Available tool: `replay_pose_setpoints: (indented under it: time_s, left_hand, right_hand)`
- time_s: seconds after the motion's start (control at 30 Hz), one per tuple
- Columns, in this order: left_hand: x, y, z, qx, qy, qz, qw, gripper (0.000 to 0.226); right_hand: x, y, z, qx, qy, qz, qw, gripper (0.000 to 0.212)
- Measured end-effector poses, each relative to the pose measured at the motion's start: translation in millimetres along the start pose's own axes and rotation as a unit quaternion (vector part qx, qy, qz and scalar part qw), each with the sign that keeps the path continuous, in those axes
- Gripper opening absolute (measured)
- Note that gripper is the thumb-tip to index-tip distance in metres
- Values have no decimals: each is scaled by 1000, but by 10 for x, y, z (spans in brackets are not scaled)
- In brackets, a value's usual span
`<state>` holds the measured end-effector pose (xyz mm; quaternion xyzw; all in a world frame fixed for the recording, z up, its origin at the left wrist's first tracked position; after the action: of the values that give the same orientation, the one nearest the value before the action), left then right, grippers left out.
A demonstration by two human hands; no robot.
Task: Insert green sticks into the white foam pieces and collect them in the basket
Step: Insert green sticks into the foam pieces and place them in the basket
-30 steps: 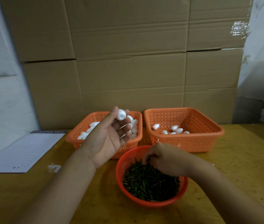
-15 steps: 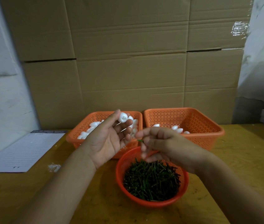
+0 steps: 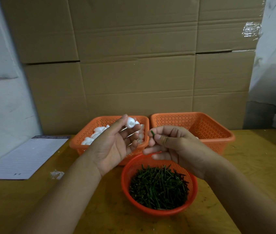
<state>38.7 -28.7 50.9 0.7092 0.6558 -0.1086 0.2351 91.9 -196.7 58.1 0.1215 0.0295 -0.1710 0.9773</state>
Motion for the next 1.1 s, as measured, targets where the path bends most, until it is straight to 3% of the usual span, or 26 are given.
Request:
replay_pose_setpoints:
  time_s: [0.23, 0.4, 0.5, 0.87, 1.1]
  left_hand:
    - [1, -7, 5, 0, -1, 3, 1000, 22]
    - [-4, -13, 7, -1, -2, 5, 1000, 23]
    - [-7, -15, 5, -1, 5, 7, 1000, 22]
    - [3, -23, 9, 7, 16, 13, 1000, 20]
    - [-30, -41, 10, 2, 41, 42, 998, 20]
  right_hand:
    - [-33, -12, 21, -12, -15, 14, 1000, 8]
    - [-24, -21, 13, -10, -12, 22, 1000, 20]
    - [-28, -14, 6, -13, 20, 23, 999, 14]
    - [59, -23, 15, 5, 47, -53, 998, 25]
    - [56, -16, 5, 11, 74, -60, 995, 26]
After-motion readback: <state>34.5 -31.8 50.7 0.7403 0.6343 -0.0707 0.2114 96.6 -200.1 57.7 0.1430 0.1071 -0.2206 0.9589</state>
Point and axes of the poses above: each hand's wrist, its own y-axis towards the middle knuckle, its own x-axis out of the back of the hand, z = x × y, the point moved 3 cm from there along y, towards the middle knuckle, and after that the axes turned 14 degrees about z, right-handed, at the moved point
